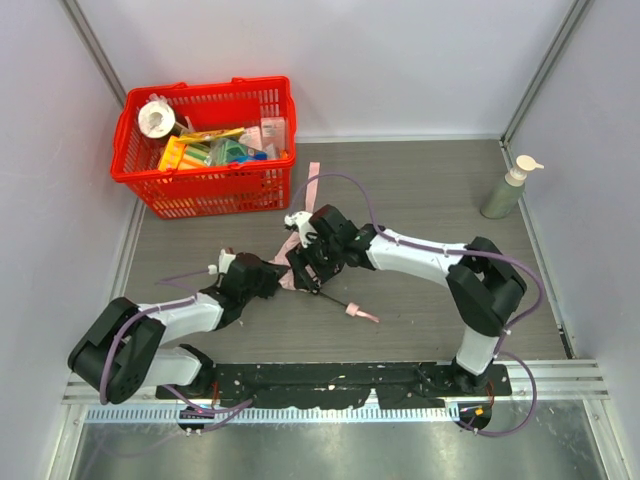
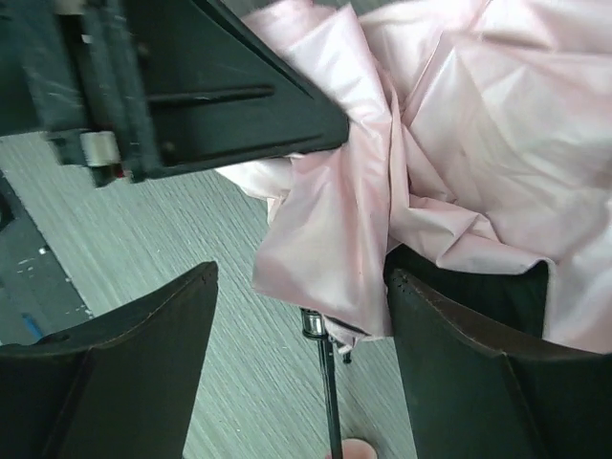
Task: Put away the umbrella
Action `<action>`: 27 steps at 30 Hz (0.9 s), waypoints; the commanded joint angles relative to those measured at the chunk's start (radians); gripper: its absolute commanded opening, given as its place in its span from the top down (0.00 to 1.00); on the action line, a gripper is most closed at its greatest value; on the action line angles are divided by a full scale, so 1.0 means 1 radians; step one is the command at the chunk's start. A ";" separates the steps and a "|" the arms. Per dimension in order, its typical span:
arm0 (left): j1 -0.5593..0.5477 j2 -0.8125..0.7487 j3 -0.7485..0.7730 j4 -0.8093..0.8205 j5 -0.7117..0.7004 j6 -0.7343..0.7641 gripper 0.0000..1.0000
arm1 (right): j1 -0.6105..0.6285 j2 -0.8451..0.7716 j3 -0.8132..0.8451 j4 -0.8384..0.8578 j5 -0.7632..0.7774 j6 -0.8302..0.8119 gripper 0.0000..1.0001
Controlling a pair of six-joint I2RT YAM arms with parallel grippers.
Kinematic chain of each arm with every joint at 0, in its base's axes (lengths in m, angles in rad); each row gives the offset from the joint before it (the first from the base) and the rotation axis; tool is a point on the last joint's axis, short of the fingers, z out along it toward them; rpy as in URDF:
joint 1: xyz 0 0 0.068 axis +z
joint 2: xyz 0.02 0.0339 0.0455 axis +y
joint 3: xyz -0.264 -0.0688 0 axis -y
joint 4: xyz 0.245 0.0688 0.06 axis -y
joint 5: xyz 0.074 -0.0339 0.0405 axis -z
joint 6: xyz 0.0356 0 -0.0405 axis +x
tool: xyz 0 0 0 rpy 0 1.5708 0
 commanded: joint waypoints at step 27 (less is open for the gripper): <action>0.008 -0.007 0.113 -0.466 0.119 -0.069 1.00 | 0.373 0.198 -0.275 0.608 1.029 -0.466 0.63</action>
